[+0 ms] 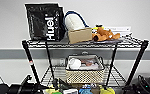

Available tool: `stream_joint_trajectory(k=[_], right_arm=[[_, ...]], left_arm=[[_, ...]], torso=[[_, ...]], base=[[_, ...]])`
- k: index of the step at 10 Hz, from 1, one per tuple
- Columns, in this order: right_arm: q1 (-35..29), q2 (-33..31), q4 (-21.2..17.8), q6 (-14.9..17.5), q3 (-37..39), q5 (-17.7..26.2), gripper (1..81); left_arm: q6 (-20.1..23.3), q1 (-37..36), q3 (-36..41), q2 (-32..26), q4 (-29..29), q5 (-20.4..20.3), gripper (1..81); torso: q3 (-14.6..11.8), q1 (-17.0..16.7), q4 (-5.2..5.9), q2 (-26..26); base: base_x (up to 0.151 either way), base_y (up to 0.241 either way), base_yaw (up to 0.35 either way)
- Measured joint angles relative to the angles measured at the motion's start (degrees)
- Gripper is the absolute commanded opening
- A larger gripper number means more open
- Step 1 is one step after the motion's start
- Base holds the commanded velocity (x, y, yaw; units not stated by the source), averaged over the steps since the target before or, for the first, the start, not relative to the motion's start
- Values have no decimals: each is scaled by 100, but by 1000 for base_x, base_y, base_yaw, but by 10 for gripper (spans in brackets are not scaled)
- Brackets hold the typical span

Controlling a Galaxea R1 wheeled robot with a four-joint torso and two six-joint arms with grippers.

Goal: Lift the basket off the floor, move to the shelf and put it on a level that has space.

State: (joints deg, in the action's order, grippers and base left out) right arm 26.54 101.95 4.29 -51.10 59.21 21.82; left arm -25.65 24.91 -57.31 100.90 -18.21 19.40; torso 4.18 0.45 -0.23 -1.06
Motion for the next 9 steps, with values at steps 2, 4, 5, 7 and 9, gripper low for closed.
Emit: stream_joint_trajectory(k=[2,4,5,7,9], right_arm=[[617,39,102,2,60,-123,811],[1265,179,276,4,234,-302,811],[1576,282,372,4,360,-427,811],[2236,618,612,9,761,-621,811],[2842,1117,850,20,1303,-842,811]], left_arm=[[-1,610,-18,6,240,-201,811],[0,1329,-158,106,538,-503,811],[0,1718,-256,216,684,-673,811],[5,2495,-606,491,981,-990,811],[7,3165,-1170,1023,1279,-1331,811]], torso=[[0,0,0,0],[-2,-2,0,-2],[-2,-5,0,-2],[-5,-5,0,-4],[-9,-7,0,-6]], base=[[0,0,0],[0,0,0],[0,0,0],[0,0,0],[0,0,0]])
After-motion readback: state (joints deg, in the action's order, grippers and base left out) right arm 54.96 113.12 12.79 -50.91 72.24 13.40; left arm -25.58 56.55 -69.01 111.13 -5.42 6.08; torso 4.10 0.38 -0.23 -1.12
